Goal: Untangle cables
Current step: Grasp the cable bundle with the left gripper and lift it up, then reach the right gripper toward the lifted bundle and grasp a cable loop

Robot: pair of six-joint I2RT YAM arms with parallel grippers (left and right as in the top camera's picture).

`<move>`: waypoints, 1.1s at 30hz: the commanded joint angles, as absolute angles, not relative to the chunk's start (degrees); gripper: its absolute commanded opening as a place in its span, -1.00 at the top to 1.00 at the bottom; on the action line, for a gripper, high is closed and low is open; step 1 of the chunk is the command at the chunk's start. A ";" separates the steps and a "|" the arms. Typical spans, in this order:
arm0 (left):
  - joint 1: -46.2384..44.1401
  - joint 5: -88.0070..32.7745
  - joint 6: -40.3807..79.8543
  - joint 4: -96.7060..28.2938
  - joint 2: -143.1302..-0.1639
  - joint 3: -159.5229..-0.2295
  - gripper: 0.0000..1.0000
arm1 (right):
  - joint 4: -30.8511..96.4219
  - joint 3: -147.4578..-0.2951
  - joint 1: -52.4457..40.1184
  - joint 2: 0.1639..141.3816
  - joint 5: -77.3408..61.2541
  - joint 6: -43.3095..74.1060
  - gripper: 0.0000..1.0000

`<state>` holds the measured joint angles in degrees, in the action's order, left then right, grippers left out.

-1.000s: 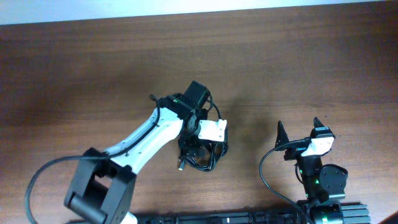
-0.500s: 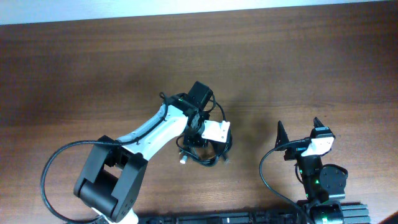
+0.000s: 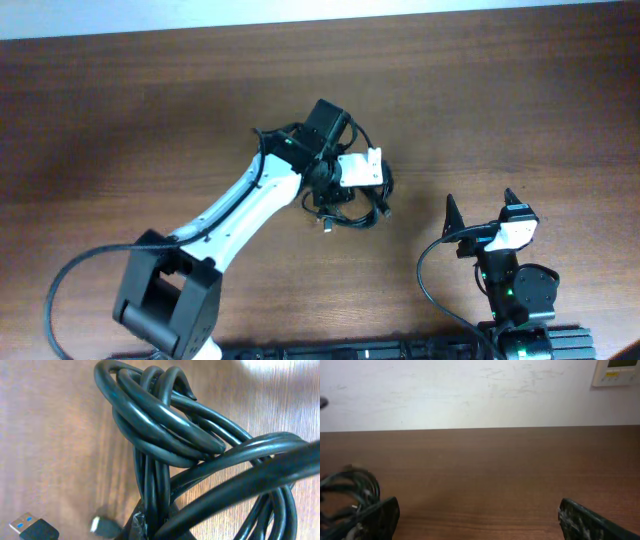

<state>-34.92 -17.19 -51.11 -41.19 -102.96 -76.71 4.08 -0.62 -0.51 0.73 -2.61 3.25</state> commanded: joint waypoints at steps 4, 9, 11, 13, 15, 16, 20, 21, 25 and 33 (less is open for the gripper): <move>-35.09 -28.82 -45.89 -39.40 -95.59 -78.81 1.00 | 4.32 -0.32 -0.36 0.36 -2.50 3.49 -0.97; -34.96 -32.42 -45.84 -38.20 -92.68 -78.81 1.00 | 4.01 -0.32 -0.36 0.36 -2.52 3.51 -0.97; -34.41 -32.97 -45.87 -38.17 -91.64 -78.81 1.00 | 1.43 -0.32 -0.36 0.36 -3.09 3.51 -0.97; -33.01 -36.80 -45.87 -38.17 -91.20 -78.81 1.00 | -3.16 -0.51 -0.36 0.36 -8.08 3.73 -0.97; -30.13 -43.33 -45.87 -38.17 -91.09 -78.81 1.00 | -1.98 -2.94 -0.36 0.36 -10.02 9.47 -0.97; -28.71 -45.91 -45.87 -38.22 -91.09 -78.81 1.00 | -0.89 -4.08 -0.36 0.36 -11.05 11.16 -0.97; -25.80 -49.15 -45.89 -38.76 -91.09 -78.81 1.00 | 9.65 -11.55 -0.36 0.38 -14.39 12.78 -0.97; -25.80 -49.15 -45.89 -38.81 -91.09 -78.81 1.00 | 12.12 -13.52 -0.36 0.43 -14.92 12.82 -0.97; -25.80 -50.46 -45.93 -38.79 -91.09 -78.81 1.00 | 23.86 -23.79 -0.36 2.20 -15.29 13.02 -0.97; -25.82 -60.53 -51.16 -38.54 -91.09 -78.81 1.00 | 36.77 -41.43 -0.36 22.41 -20.97 14.04 -0.97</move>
